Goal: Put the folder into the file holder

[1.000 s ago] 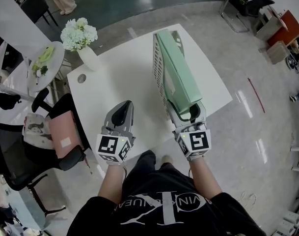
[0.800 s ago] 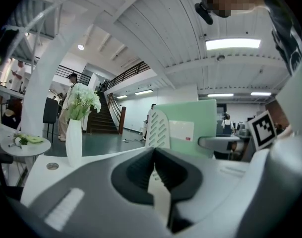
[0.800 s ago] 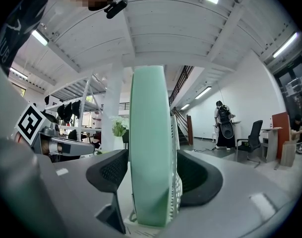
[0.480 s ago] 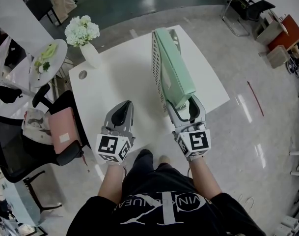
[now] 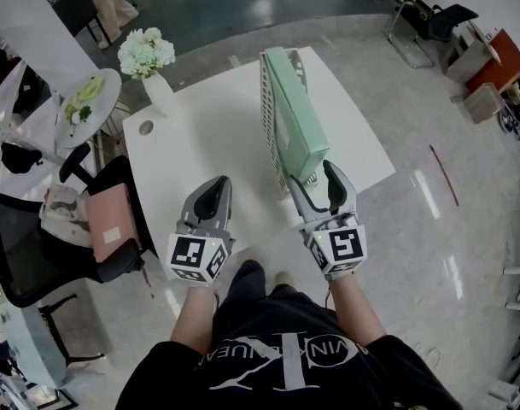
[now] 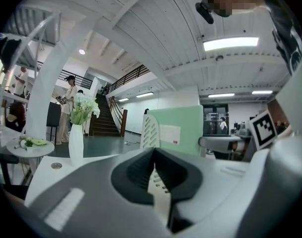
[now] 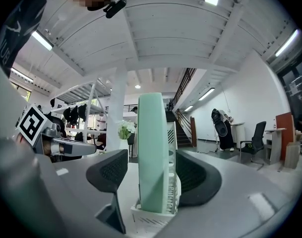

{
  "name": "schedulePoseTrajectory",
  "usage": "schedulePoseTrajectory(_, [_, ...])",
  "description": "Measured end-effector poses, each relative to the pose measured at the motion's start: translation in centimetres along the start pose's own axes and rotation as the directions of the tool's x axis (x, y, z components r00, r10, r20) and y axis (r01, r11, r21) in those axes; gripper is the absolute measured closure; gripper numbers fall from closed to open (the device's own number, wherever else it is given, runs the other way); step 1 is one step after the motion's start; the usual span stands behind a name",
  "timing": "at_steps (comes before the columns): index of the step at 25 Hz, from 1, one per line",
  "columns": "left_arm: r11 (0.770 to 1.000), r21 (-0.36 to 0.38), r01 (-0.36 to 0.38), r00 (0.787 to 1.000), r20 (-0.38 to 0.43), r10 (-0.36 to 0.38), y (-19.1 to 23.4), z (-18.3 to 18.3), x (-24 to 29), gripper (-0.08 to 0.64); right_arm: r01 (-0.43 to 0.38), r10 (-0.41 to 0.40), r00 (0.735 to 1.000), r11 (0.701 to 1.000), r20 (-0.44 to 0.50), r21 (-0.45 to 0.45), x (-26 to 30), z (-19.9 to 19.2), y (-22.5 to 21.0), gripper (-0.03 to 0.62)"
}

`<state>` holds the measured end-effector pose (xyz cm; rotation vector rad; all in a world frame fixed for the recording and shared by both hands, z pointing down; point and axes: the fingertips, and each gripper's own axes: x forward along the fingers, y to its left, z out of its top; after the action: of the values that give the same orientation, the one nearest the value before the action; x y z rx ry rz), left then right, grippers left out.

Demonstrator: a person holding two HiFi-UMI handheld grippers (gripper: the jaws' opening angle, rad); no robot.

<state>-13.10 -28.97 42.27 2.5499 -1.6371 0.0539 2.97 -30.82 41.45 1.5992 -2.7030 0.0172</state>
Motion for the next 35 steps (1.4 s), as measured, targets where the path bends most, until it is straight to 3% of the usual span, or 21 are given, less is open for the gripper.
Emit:
schedulePoseTrajectory(8, [1.0, 0.007, -0.012, 1.0, 0.013, 0.012, -1.1, 0.7, -0.8, 0.56, -0.002, 0.002, 1.0, 1.0, 0.002, -0.021, -1.4, 0.7, -0.3, 0.319])
schedulePoseTrajectory(29, [0.998, 0.012, -0.059, 0.996, 0.072, 0.058, -1.4, 3.1, -2.4, 0.56, 0.066, -0.068, 0.998, 0.996, -0.021, -0.059, -4.2, 2.5, -3.0, 0.583])
schedulePoseTrajectory(35, [0.997, 0.014, -0.078, 0.995, 0.065, 0.077, -0.8, 3.1, -2.6, 0.56, 0.078, -0.078, 0.997, 0.996, -0.007, -0.05, -4.2, 3.4, -4.1, 0.586])
